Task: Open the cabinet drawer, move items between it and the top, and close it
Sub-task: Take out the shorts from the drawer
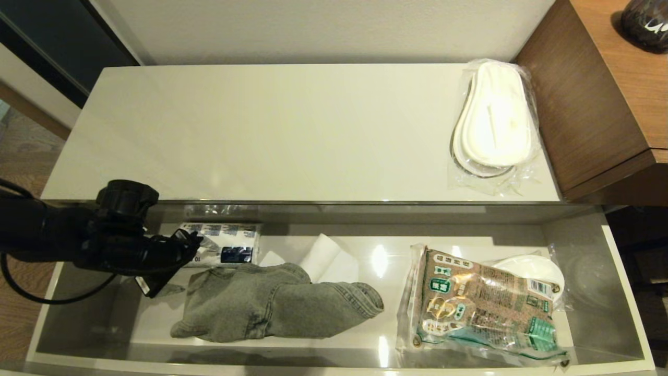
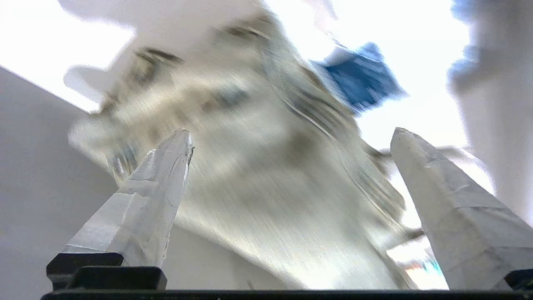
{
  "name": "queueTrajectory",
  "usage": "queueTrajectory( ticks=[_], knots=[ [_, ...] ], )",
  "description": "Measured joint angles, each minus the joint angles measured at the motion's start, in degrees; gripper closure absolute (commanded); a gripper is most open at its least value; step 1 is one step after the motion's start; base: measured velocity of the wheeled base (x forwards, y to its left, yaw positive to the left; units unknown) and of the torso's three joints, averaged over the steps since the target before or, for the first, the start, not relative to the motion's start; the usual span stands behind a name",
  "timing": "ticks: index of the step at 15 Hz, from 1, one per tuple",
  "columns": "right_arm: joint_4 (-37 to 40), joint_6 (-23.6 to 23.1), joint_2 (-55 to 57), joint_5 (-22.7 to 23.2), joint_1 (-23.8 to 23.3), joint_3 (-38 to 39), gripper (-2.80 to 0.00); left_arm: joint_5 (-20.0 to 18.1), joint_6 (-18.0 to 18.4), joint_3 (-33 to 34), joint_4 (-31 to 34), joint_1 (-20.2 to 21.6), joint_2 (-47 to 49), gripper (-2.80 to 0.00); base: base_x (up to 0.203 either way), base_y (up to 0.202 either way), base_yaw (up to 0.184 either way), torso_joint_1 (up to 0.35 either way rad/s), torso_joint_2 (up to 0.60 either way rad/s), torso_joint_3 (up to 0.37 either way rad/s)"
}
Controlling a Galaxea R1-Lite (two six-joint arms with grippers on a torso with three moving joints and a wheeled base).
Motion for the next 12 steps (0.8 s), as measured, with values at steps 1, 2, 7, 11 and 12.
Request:
queueTrajectory(
  ticks=[1, 2, 7, 11, 12],
  knots=[
    [0.0, 0.1, 0.0, 0.0, 0.0, 0.0, 0.00, 0.0, 0.0, -0.6, 2.8, -0.7, -3.0, -2.80, 0.000, 0.000, 0.000, 0.000, 0.00, 0.000],
    [0.0, 0.2, 0.0, 0.0, 0.0, 0.0, 0.00, -0.1, 0.0, -1.0, 5.5, -1.5, -6.4, -2.80, 0.000, 0.000, 0.000, 0.000, 0.00, 0.000],
    [0.0, 0.1, 0.0, 0.0, 0.0, 0.0, 0.00, -0.1, 0.8, -2.3, 20.6, -4.6, -23.8, -2.80, 0.000, 0.000, 0.000, 0.000, 0.00, 0.000],
    [0.0, 0.1, 0.0, -0.1, 0.0, 0.0, 0.00, 0.1, 2.0, -4.5, 33.8, -5.7, -36.7, -2.80, 0.000, 0.000, 0.000, 0.000, 0.00, 0.000],
    [0.0, 0.1, 0.0, -0.1, 0.0, 0.0, 0.00, 0.3, 2.2, -4.0, 35.1, -5.8, -37.7, -2.80, 0.000, 0.000, 0.000, 0.000, 0.00, 0.000]
  ],
)
